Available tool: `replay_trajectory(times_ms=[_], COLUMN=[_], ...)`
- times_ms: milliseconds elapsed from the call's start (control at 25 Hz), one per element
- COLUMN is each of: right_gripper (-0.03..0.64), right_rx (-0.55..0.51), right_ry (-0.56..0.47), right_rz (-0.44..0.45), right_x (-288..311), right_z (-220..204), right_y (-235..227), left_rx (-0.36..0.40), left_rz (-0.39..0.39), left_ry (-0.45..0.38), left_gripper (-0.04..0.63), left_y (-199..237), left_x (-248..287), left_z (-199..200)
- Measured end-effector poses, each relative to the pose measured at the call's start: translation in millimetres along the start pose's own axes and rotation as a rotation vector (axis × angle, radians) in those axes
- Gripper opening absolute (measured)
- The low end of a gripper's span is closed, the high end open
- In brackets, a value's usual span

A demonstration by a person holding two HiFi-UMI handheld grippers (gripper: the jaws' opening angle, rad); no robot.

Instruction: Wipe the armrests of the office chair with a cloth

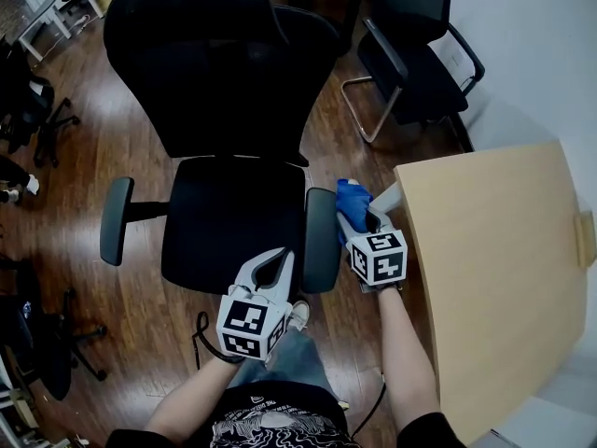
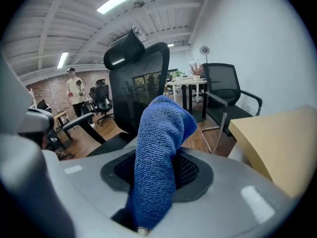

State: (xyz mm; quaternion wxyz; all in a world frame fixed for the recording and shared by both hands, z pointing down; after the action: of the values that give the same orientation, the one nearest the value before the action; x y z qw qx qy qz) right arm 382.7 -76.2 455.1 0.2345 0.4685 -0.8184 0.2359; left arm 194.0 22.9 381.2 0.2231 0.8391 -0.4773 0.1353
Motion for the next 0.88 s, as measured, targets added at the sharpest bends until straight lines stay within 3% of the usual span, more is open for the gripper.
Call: replay_trajectory(times_ms=[880], right_gripper=[0.147], right_rx=[0.113], right_ry=[-0.055], right_rz=[-0.161], right_x=[-93], right_z=[-77], right_y=[91], left_rx=[-0.02], left_rz=[-0.063], left_ry=[-0.022], left_gripper=[0.005], left_y=[-10], left_x=[-21], left_z=[-8])
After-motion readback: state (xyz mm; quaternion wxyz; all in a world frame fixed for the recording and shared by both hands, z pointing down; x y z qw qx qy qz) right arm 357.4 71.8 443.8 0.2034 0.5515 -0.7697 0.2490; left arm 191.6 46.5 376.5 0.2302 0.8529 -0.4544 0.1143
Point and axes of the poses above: the fingertips, and each gripper's own axes: x forward along the fingers, y to its left, z out of its top, the point moved 7 cm from there along -x, backward along the fingers, and after that the axes turned 1 degree about x, right-handed, at the moved point
